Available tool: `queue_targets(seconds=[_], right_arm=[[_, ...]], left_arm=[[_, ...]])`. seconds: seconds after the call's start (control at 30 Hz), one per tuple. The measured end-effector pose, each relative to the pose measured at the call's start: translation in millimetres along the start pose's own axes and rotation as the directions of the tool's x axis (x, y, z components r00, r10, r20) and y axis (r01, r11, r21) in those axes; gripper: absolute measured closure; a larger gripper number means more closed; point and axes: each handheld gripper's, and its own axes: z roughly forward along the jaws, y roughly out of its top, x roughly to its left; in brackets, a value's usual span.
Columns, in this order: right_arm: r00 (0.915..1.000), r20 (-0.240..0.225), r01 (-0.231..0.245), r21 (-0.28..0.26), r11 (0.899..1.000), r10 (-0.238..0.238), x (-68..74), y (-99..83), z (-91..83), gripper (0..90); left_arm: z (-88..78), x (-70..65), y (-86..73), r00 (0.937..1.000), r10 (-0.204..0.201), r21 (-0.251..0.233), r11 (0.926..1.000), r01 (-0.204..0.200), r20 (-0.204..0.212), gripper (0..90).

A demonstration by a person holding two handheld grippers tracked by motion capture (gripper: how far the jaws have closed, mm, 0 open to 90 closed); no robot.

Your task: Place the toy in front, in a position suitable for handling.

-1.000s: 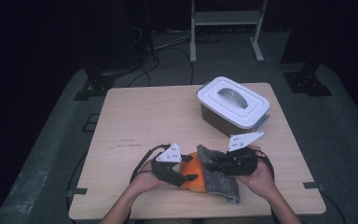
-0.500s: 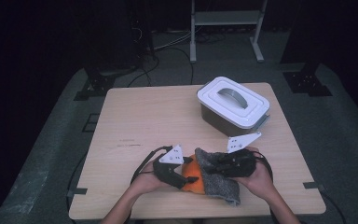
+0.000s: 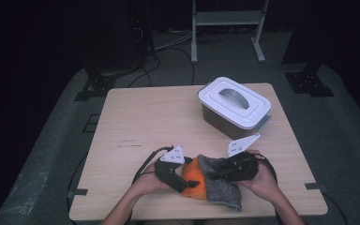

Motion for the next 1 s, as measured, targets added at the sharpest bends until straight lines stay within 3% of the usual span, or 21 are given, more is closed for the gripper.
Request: queue_targets(seconds=[0.13,0.27,0.43,0.57,0.7,0.83,0.93,1.0], right_arm=[[0.9993,0.035,0.017,-0.029,0.999,-0.016,4.1,5.9,1.9,75.1],[0.9987,0.049,0.015,-0.019,1.0,-0.014,-0.3,0.7,-1.0,75.4],[0.9966,0.047,-0.065,-0.063,0.996,0.067,-16.1,-15.2,-13.9,75.4],[0.9958,0.069,-0.053,-0.103,0.993,0.06,-13.2,-9.1,-18.4,75.4],[0.9942,0.085,-0.057,-0.099,0.993,0.066,-15.7,-8.3,-15.5,75.2],[0.9956,0.051,-0.075,-0.075,0.994,0.079,-17.2,-14.3,-9.8,75.1],[0.9976,0.005,-0.069,-0.04,0.997,0.069,-12.6,-13.9,-3.0,75.1],[0.9988,-0.011,-0.047,-0.013,0.999,0.047,-6.5,-10.4,2.4,75.1]], left_arm=[[-1.6,-5.9,2.7,0.9983,0.056,0.002,0.9984,-0.056,-0.019,30.2],[-7.2,-2.4,0.8,0.9979,0.056,-0.009,0.9983,-0.057,-0.032,37.6],[-8.5,-2.6,2.4,0.9961,0.059,-0.036,0.9974,-0.062,-0.065,40.9],[-9.2,-3.6,6.8,0.9914,0.08,-0.053,0.9949,-0.086,-0.103,42.0],[-11.6,-2.2,4.3,0.9923,0.077,-0.045,0.9956,-0.082,-0.097,42.1],[-9.8,-2.9,6.0,0.9952,0.07,-0.04,0.9966,-0.073,-0.068,32.9],[-5.6,-1.9,8.6,0.9986,0.024,-0.027,0.9993,-0.026,-0.046,17.2],[-1.1,-0.7,7.9,0.9991,0.003,-0.009,1.0,-0.003,-0.043,12.7]])
